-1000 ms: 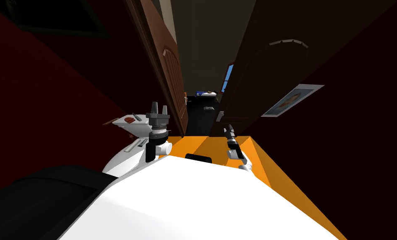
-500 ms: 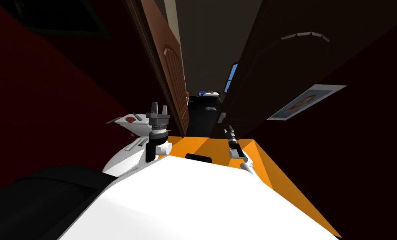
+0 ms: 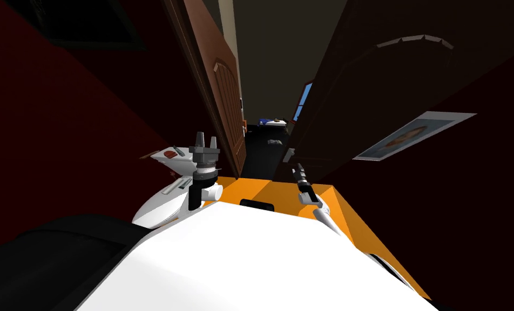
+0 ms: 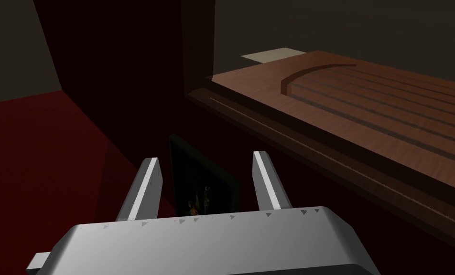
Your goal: Push the door open
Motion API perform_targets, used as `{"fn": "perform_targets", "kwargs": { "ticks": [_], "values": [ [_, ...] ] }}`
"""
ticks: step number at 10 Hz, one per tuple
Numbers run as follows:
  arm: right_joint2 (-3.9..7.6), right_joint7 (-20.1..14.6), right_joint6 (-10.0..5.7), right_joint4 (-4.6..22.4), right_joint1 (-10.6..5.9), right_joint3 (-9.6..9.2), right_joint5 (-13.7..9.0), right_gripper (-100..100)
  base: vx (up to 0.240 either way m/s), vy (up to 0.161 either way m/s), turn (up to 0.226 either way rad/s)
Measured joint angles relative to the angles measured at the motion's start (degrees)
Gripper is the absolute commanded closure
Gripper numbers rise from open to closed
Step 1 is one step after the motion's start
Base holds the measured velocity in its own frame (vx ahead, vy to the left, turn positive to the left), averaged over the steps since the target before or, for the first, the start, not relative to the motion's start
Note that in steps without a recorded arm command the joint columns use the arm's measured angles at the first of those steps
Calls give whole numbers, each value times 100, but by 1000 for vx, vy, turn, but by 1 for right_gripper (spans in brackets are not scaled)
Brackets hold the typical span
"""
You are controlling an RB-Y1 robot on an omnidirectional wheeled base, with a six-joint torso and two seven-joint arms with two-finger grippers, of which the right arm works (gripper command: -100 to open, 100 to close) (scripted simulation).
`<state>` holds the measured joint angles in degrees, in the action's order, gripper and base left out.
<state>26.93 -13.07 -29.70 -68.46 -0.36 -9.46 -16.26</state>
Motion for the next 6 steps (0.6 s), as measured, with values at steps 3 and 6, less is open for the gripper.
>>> {"fn": "perform_targets", "kwargs": {
  "ticks": [3, 6],
  "values": [
    [183, -118, -15, 432, -197, -63, -103, -100, 80, -44, 78],
    [323, -201, -18, 762, -344, -110, -187, -100, 64, -38, 56]
  ]
}}
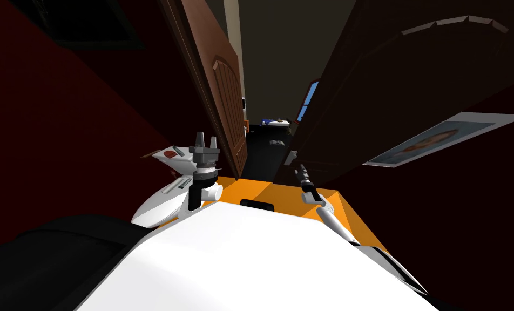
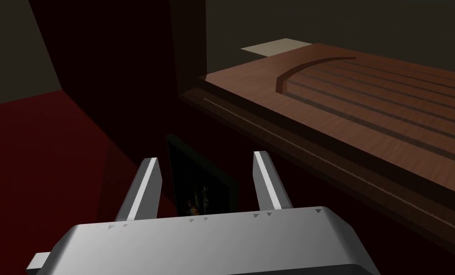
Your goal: Push the door open
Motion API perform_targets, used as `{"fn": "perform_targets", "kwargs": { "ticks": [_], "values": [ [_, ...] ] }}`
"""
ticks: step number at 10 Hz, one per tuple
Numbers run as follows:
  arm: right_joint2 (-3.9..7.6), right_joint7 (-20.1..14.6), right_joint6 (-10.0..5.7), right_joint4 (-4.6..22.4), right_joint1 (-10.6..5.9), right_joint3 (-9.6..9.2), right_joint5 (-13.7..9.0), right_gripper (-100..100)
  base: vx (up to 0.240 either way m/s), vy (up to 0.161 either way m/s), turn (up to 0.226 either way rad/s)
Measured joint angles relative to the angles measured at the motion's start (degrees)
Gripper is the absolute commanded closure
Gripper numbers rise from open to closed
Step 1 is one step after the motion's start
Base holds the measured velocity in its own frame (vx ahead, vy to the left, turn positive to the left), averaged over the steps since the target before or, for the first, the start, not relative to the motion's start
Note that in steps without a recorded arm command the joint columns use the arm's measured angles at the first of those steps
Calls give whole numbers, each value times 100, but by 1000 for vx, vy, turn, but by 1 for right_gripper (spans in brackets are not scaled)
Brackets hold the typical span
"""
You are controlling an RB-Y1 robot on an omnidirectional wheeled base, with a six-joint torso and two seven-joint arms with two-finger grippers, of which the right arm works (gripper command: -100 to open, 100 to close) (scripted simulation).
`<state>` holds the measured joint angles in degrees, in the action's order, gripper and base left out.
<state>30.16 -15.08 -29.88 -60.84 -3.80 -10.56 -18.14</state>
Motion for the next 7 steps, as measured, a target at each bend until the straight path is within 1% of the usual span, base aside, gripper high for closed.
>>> {"fn": "perform_targets", "kwargs": {
  "ticks": [1, 3, 4, 5, 7],
  "values": [
    [38, -29, -18, 141, -61, -23, -21, -100, 64, -40, 74],
    [112, -61, 0, 316, -137, -42, -76, -100, 65, -40, 50],
    [168, -92, 9, 414, -190, -58, -103, -100, 27, -22, 11],
    [175, -101, 11, 425, -196, -59, -107, -100, 114, -30, 47],
    [136, -75, 31, 466, -230, -20, -97, -100, 190, -3, 39]
  ]
}}
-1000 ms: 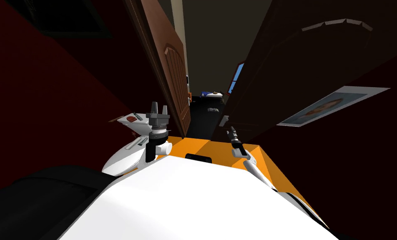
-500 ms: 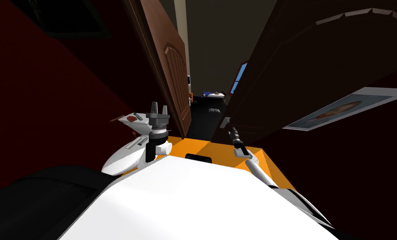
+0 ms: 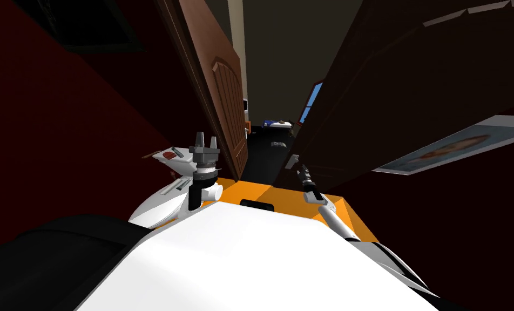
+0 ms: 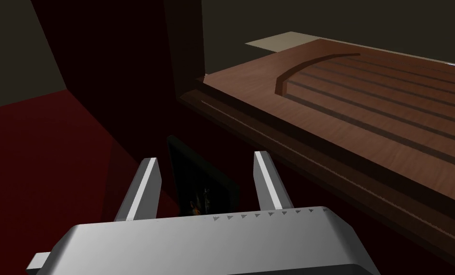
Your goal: Push the door open
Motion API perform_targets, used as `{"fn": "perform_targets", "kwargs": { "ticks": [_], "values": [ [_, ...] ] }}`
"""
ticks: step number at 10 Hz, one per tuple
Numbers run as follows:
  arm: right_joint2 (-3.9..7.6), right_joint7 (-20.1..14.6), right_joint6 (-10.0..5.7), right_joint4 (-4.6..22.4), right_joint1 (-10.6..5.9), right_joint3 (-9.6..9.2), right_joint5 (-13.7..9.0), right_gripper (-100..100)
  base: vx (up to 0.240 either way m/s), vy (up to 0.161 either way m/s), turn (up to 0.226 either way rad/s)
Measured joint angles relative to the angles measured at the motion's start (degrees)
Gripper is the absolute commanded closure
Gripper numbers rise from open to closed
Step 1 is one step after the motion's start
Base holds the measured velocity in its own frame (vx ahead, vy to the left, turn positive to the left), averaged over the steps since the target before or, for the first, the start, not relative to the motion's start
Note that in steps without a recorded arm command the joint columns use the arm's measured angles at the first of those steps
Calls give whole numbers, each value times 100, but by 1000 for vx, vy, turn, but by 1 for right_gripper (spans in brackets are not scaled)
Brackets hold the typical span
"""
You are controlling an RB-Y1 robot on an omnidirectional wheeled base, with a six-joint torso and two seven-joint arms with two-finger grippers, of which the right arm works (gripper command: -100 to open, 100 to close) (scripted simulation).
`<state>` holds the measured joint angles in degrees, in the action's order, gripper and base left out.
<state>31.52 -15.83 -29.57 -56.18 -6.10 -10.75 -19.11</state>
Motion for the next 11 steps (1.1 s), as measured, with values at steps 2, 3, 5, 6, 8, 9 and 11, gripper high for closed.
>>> {"fn": "perform_targets", "kwargs": {
  "ticks": [2, 3, 5, 6, 8, 9, 11],
  "values": [
    [-44, 24, 15, 71, -59, 41, 12, -100, 192, -35, 48],
    [-65, 36, 26, 108, -90, 64, 18, -100, 178, -32, 44],
    [-115, 68, 44, 170, -139, 111, 31, -100, 201, -26, 38],
    [-134, 81, 54, 194, -157, 131, 36, -100, 89, -20, 13],
    [-130, 83, 45, 184, -171, 138, 36, 100, -23, 5, -6],
    [-126, 83, 48, 191, -169, 140, 35, 100, -19, 1, 18],
    [-121, 85, 59, 192, -179, 144, 35, 100, 0, 0, 0]
  ]
}}
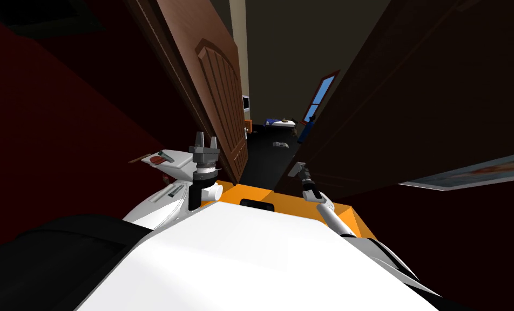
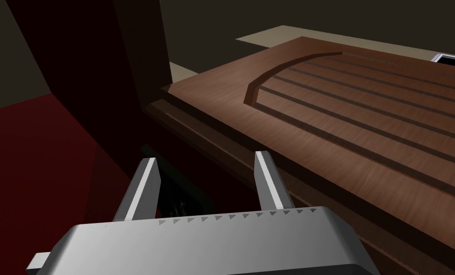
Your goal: Push the door open
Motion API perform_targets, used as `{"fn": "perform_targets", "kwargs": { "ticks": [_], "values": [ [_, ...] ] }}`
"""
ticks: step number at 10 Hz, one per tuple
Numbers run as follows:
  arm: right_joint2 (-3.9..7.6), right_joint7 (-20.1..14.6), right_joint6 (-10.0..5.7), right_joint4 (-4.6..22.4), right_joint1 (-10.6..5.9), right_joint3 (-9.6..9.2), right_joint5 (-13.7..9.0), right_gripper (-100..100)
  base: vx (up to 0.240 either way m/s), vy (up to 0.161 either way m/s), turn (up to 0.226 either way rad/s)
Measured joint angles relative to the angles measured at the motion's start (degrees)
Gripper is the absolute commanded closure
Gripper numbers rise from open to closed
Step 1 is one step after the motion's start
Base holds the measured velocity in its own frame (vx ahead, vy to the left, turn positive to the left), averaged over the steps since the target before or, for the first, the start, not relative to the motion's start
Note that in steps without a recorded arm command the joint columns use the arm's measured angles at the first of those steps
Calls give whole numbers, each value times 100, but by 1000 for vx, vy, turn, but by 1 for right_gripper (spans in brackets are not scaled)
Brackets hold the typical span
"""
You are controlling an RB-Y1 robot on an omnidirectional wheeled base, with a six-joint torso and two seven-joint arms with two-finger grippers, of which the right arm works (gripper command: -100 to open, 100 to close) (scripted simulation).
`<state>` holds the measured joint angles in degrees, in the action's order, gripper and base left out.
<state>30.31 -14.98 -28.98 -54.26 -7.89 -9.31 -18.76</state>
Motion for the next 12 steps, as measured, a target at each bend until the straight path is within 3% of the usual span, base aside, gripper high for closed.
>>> {"fn": "perform_targets", "kwargs": {
  "ticks": [2, 4, 5, 12],
  "values": [
    [-2, 0, -2, -1, 1, -2, 0, 100, 62, 10, -22],
    [-90, 72, 38, 60, 16, 50, 10, 100, 178, 34, -55],
    [-124, 96, 22, 170, -50, 78, 15, 100, 193, 35, -42],
    [-458, 560, 123, 409, -356, 633, 25, 100, 184, 37, -63]
  ]
}}
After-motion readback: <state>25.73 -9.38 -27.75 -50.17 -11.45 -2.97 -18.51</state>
